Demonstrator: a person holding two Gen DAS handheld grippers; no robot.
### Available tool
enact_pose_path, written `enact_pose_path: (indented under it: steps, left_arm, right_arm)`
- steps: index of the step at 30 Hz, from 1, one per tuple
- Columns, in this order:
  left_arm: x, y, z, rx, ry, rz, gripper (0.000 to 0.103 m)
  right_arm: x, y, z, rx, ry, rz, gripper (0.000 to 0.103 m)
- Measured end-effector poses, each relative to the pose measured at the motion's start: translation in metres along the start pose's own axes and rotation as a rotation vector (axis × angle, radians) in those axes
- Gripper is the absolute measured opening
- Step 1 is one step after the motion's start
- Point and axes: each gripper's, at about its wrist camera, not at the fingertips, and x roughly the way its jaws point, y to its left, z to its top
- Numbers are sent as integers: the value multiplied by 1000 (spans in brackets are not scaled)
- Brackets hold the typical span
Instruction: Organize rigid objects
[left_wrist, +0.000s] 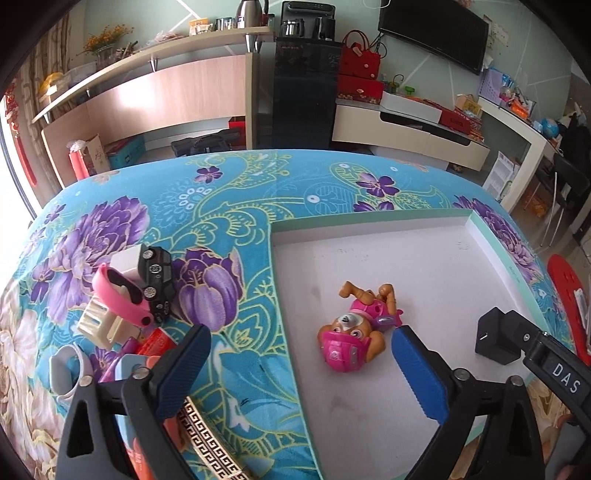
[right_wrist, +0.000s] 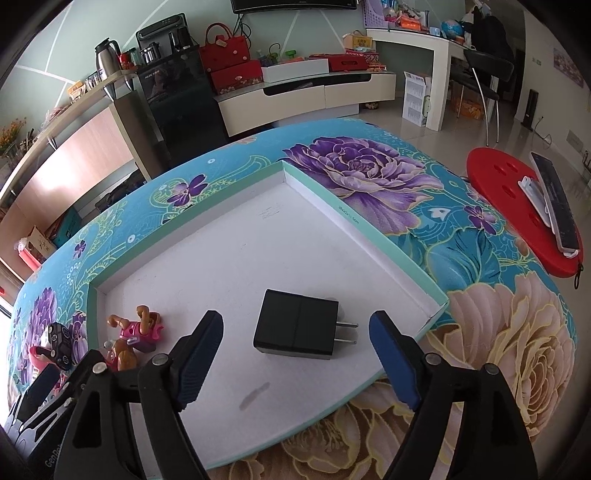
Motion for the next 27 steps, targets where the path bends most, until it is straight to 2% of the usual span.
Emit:
enact_pose_path:
  steps: [3, 7, 19, 27]
  left_arm:
    - [-2, 10, -1, -7, 2, 26, 103]
    - [-2, 22, -5, -33, 15, 58, 103]
    - [-18, 68, -12, -114, 42, 142, 103]
    - [-40, 102, -12, -161, 24, 173, 103]
  right_arm:
    - [-2, 2, 0, -13, -2, -11, 83]
    - [-5, 7, -1, -45, -6, -23, 91]
    - [-19, 31, -2, -111, -15, 9, 91]
    - [-33, 61, -7, -167, -37, 87, 91]
